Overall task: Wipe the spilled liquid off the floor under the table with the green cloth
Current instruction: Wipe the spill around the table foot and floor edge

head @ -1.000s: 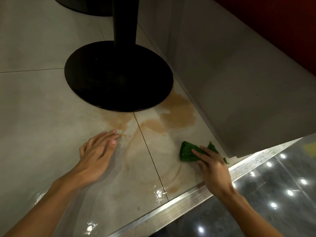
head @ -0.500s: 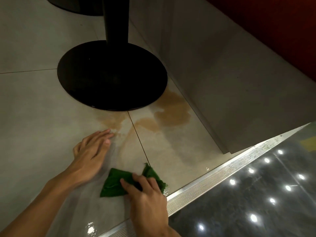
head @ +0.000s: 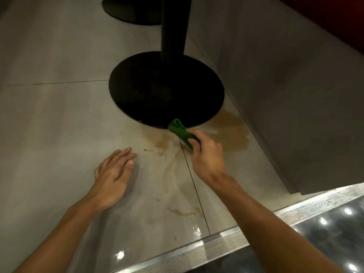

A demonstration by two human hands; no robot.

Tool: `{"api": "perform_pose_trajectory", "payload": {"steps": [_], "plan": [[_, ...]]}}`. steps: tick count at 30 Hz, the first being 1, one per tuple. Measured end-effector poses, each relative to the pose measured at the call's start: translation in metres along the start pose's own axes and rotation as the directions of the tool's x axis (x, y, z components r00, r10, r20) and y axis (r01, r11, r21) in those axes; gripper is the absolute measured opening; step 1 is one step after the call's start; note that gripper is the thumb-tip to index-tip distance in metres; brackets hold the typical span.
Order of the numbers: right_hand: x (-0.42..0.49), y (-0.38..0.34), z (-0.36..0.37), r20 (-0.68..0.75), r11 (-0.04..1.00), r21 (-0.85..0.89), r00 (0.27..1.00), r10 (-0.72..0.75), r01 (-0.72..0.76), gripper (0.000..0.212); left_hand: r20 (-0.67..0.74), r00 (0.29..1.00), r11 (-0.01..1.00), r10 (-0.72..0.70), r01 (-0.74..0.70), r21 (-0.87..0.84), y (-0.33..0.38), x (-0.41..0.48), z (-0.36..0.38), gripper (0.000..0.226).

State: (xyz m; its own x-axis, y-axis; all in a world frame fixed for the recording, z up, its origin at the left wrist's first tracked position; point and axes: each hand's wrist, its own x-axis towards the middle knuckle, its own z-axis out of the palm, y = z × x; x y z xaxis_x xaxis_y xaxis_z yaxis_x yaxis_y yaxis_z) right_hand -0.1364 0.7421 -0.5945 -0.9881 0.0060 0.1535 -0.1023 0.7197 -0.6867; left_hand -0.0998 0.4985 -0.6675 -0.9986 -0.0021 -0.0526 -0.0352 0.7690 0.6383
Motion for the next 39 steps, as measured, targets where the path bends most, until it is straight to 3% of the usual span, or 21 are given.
{"api": "perform_pose_trajectory", "payload": {"steps": [6,9,12,15,18,22,26,28,31,36,39], "plan": [[0.0,0.028,0.054,0.179,0.961,-0.256,0.982,-0.064,0.109,0.027,0.0,0.999,0.998,-0.036,0.036,-0.057,0.004,-0.002,-0.001,0.056],[-0.035,0.026,0.058,0.259,0.941,-0.227,0.947,-0.192,0.253,0.028,0.0,0.999,0.995,-0.049,0.049,-0.086,0.005,-0.001,-0.002,0.057],[-0.075,0.023,0.047,0.413,0.899,-0.13,0.847,-0.334,0.418,0.032,-0.012,0.999,0.994,-0.046,0.045,-0.096,0.005,-0.002,-0.001,0.056],[-0.109,0.038,0.026,0.492,0.891,-0.019,0.78,-0.387,0.454,0.032,0.017,0.999,0.995,-0.041,0.042,-0.088,0.005,-0.002,-0.002,0.052],[-0.123,0.065,0.0,0.461,0.89,-0.009,0.792,-0.4,0.455,0.028,0.023,0.999,0.996,-0.041,0.042,-0.076,0.004,-0.002,-0.002,0.042],[-0.108,0.091,-0.017,0.382,0.919,-0.025,0.853,-0.355,0.394,0.043,-0.012,0.999,0.997,-0.047,0.046,-0.062,0.007,0.0,0.0,0.048],[-0.072,0.07,0.008,0.276,0.969,-0.03,0.934,-0.229,0.246,0.029,-0.006,0.999,0.999,-0.038,0.037,-0.019,0.005,-0.001,0.002,0.054],[-0.065,0.05,0.028,0.288,0.981,-0.035,0.942,-0.171,0.189,0.029,0.001,0.999,0.999,-0.034,0.034,-0.027,0.005,-0.001,0.0,0.057],[-0.079,0.028,0.046,0.349,0.969,-0.002,0.908,-0.23,0.246,0.031,0.009,0.998,0.997,-0.055,0.055,-0.049,0.007,-0.002,-0.002,0.059],[-0.126,0.05,0.018,0.481,0.887,0.128,0.755,-0.446,0.443,0.031,0.013,0.999,0.997,-0.051,0.052,-0.064,0.006,-0.003,-0.003,0.059],[-0.132,0.083,-0.016,0.45,0.882,0.121,0.767,-0.458,0.456,0.036,0.002,0.999,0.997,-0.049,0.049,-0.062,0.005,-0.002,-0.002,0.058]]}}
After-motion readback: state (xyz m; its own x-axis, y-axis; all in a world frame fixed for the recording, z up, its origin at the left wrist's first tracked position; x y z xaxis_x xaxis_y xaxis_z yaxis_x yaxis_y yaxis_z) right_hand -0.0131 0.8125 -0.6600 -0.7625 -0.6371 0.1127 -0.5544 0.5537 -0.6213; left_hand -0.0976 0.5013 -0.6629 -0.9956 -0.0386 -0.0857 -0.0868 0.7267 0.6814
